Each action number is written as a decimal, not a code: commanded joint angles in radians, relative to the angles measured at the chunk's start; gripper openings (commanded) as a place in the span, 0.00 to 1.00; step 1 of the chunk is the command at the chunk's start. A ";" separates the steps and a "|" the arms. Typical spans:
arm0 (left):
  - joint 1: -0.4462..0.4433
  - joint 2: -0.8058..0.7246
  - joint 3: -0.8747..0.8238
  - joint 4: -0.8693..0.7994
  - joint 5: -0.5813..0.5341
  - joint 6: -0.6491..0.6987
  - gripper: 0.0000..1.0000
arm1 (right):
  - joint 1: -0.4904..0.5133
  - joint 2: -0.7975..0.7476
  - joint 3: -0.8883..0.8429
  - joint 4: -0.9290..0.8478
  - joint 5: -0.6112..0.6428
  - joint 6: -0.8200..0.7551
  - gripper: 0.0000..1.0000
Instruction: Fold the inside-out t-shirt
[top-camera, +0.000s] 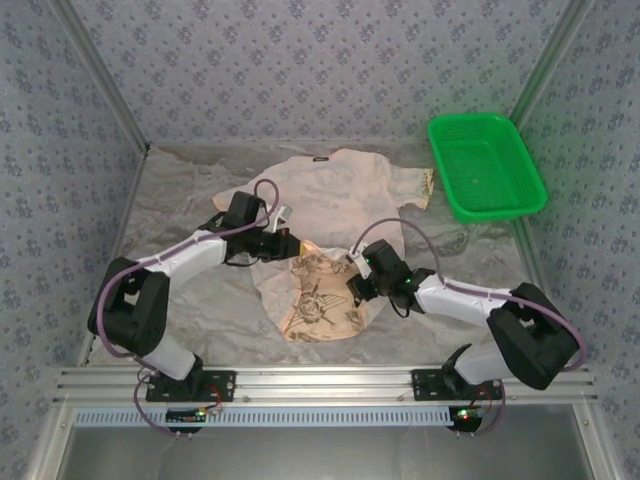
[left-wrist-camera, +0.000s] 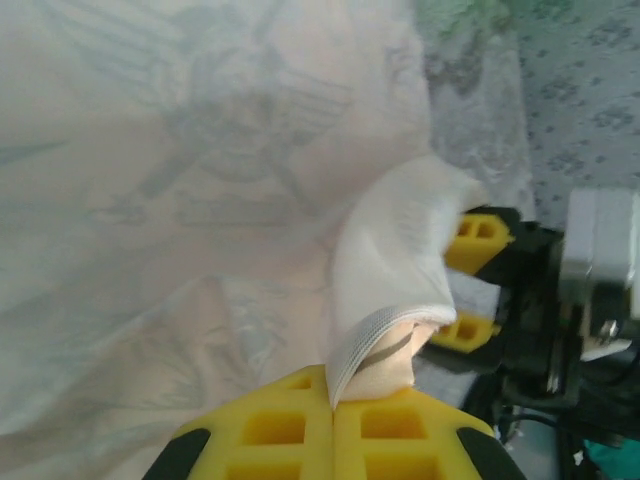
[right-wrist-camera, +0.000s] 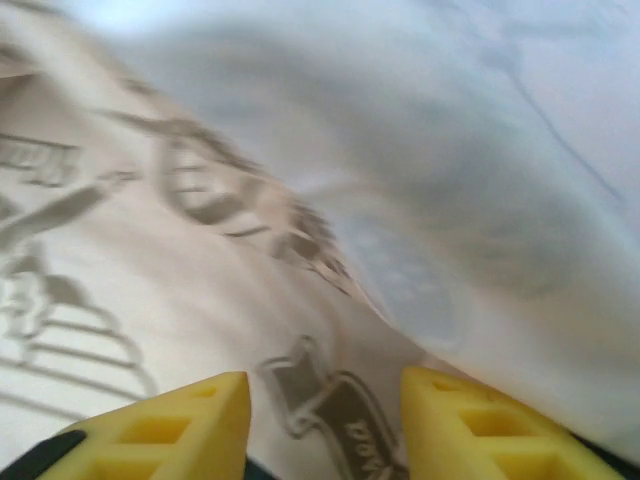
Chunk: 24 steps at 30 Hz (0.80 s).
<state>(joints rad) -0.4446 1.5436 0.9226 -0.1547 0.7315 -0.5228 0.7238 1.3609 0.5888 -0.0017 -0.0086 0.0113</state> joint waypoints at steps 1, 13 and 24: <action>0.004 -0.048 -0.010 0.146 0.046 -0.117 0.00 | 0.046 0.002 0.057 -0.002 -0.110 0.044 0.49; 0.020 0.026 0.094 0.150 0.076 -0.148 0.00 | 0.210 0.316 0.232 0.023 0.392 0.529 0.77; 0.086 0.031 0.149 0.146 0.079 -0.161 0.00 | 0.188 0.389 0.238 0.065 0.233 0.358 0.11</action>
<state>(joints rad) -0.3912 1.5768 1.0351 -0.0246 0.7975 -0.6750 0.9268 1.7771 0.8631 0.0799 0.2985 0.4492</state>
